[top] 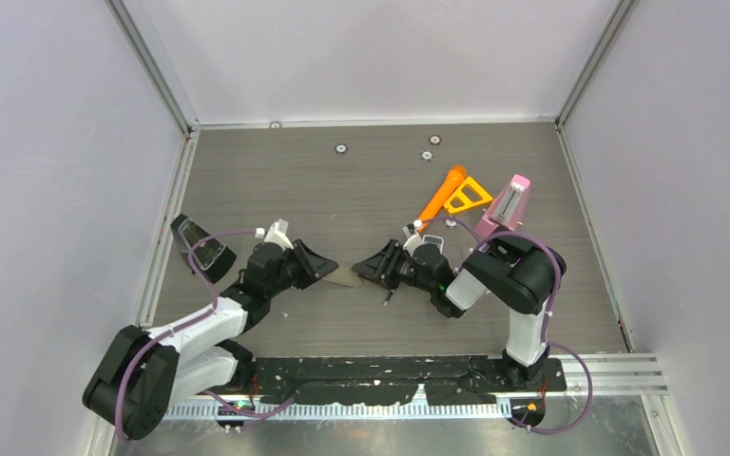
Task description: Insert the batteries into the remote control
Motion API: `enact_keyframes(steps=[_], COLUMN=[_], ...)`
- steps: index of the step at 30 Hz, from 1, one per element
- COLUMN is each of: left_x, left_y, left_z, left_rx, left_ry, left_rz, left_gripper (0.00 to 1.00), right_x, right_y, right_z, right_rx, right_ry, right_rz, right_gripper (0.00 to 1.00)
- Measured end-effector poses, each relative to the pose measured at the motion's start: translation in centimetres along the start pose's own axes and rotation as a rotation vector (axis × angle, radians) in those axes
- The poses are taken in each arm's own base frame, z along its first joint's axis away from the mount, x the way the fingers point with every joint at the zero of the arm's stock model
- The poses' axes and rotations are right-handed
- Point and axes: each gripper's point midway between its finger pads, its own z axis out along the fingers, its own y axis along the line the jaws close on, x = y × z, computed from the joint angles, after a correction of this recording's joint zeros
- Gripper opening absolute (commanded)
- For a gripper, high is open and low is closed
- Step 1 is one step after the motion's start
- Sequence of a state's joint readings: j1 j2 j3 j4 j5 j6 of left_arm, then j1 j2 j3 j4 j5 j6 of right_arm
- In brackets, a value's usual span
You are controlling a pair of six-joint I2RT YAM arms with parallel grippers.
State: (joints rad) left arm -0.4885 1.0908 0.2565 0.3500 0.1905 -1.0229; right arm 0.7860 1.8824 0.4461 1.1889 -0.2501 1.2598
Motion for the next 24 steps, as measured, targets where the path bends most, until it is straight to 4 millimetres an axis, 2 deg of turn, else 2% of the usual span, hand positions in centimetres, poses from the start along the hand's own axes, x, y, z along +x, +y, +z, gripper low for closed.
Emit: enact_keyframes(steps=[7, 10, 14, 17, 19, 21, 24], left_x=[0.0, -0.5, -1.4, -1.4, -1.4, -1.5, -1.6], left_y=[0.1, 0.3, 0.8, 0.6, 0.4, 0.2, 0.2], left_z=[-0.4, -0.7, -0.9, -0.9, -1.0, -1.1, -1.3], left_rx=[-0.038, -0.074, -0.120, -0.124, -0.124, -0.125, -0.137], left_ry=[0.003, -0.014, -0.055, -0.047, -0.043, -0.044, -0.047], left_rz=[0.008, 0.013, 0.017, 0.028, 0.038, 0.044, 0.065], left_gripper=[0.00, 0.00, 0.00, 0.00, 0.00, 0.00, 0.00], right_x=[0.2, -0.1, -0.9, -0.2, 0.3, 0.2, -1.3], right_y=[0.3, 1.5, 5.3, 9.5, 10.8, 10.9, 9.8], right_z=[-0.3, -0.7, -1.6, -2.2, -2.5, -2.8, -3.3], right_rx=[0.005, -0.001, -0.092, -0.198, -0.210, -0.166, -0.033], right_ry=[0.007, 0.002, -0.016, 0.006, 0.018, 0.008, -0.051], right_rz=[0.007, -0.010, -0.052, -0.101, -0.141, -0.178, -0.237], right_gripper=[0.43, 0.43, 0.47, 0.52, 0.54, 0.57, 0.60])
